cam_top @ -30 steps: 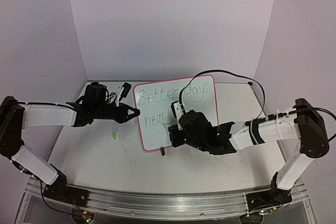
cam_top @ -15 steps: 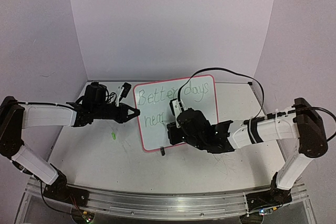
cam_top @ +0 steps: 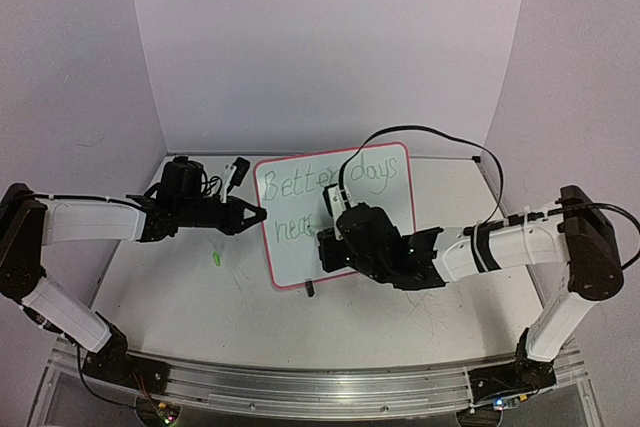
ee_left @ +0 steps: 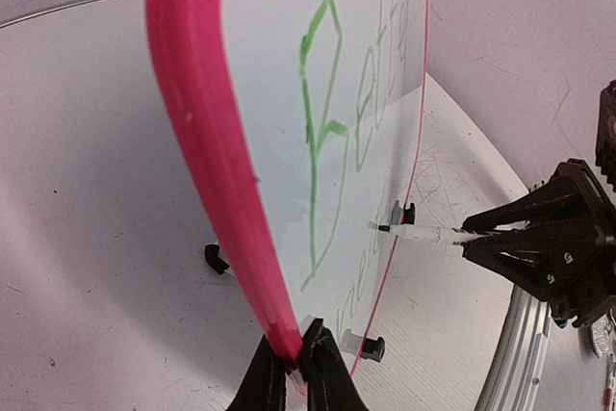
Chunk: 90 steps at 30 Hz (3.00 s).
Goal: Write a sentence on the whiteboard
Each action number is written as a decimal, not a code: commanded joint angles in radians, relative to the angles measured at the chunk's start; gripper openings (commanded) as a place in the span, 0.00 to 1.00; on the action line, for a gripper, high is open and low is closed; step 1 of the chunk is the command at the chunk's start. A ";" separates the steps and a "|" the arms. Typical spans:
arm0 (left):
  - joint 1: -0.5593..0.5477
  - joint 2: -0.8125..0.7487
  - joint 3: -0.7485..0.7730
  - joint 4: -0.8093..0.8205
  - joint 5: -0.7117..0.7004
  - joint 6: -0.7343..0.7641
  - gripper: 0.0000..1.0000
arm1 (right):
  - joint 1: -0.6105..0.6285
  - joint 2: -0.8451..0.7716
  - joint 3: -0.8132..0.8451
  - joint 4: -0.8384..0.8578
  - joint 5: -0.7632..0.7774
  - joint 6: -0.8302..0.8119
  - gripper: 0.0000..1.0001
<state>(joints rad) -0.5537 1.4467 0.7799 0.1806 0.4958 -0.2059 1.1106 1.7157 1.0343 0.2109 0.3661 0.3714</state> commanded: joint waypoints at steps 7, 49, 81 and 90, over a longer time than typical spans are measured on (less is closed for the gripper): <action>-0.009 0.006 0.021 -0.054 -0.091 0.084 0.00 | -0.042 -0.023 0.019 0.016 0.103 0.006 0.00; -0.009 0.026 0.022 -0.062 -0.117 0.088 0.00 | -0.040 -0.137 -0.108 0.085 -0.067 -0.042 0.00; -0.009 0.025 0.024 -0.064 -0.114 0.089 0.00 | -0.030 -0.067 -0.072 0.093 -0.044 -0.046 0.00; -0.011 0.017 0.021 -0.063 -0.117 0.089 0.00 | -0.031 -0.032 -0.056 0.048 0.009 -0.021 0.00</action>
<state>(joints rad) -0.5575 1.4467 0.7799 0.1797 0.4914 -0.2043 1.0764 1.6547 0.9339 0.2739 0.3230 0.3344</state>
